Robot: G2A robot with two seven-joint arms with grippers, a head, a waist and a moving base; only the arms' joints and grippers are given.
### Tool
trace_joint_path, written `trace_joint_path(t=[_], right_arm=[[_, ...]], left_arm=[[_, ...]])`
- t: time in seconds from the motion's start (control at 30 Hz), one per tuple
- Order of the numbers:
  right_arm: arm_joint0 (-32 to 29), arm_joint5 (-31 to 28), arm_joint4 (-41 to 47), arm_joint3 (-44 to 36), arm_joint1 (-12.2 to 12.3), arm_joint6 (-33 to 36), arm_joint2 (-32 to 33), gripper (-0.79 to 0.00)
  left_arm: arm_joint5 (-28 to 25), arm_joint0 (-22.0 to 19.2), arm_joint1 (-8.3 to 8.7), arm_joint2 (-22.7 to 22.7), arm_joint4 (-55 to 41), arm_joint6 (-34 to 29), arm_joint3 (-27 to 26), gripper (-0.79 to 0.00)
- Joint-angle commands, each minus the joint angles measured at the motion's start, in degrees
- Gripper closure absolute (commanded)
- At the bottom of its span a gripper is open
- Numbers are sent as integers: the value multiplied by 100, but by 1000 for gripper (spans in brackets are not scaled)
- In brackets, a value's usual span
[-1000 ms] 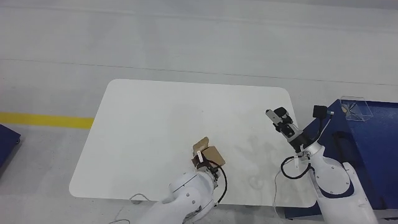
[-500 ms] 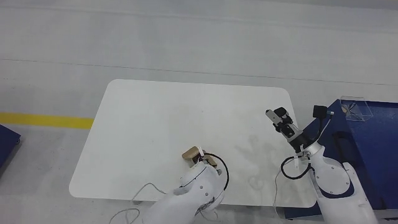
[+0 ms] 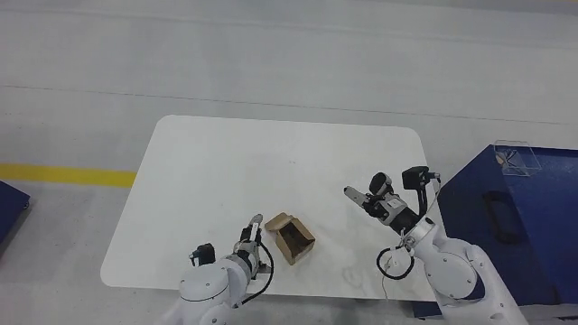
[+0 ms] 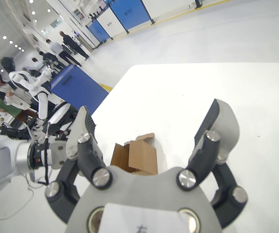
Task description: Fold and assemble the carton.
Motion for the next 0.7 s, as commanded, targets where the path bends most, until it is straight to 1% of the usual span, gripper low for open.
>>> trace_joint_path(t=[0.0, 0.2, 0.23, 0.3, 0.37, 0.43, 0.5, 0.57, 0.6, 0.63, 0.67], right_arm=[[3, 29, -45, -8, -1, 13, -21, -785], [-4, 25, -62, -15, -1, 11, -27, -785], [-26, 20, -131, -34, -2, 2, -52, -785], [-79, 79, -907, -140, 14, 36, -162, -785], [-123, 101, -1647, -252, 31, 234, -328, -785], [-147, 162, -2176, -305, 39, 431, -471, -785], [-165, 344, -2446, -281, 30, 557, -606, -785], [-125, 462, -2495, -244, 12, 710, -738, -785], [-108, 544, -2493, -221, 1, 751, -796, -785], [-97, 600, -2519, -189, -9, 848, -878, -785], [-70, 640, -2557, -181, -18, 910, -953, -785]], left_arm=[[-106, 18, 20, 2, 169, -379, 11, -785], [-106, 18, 20, 2, 169, -379, 11, -785], [-41, 16, 18, 70, 12, -680, 35, -785], [416, -290, 80, 5, 88, -1534, 320, -785], [850, -548, 177, -40, 663, -1984, 478, -785], [1293, -661, 274, 124, 1422, -2156, 459, -785], [1293, -667, 385, 445, 2164, -2373, 503, -785], [1293, -673, 520, 839, 2906, -2703, 587, -785], [1293, -698, 591, 1017, 3102, -3104, 585, -785], [1293, -755, 670, 1096, 3285, -3487, 560, -785], [1293, -795, 743, 1077, 3446, -3743, 536, -785]])
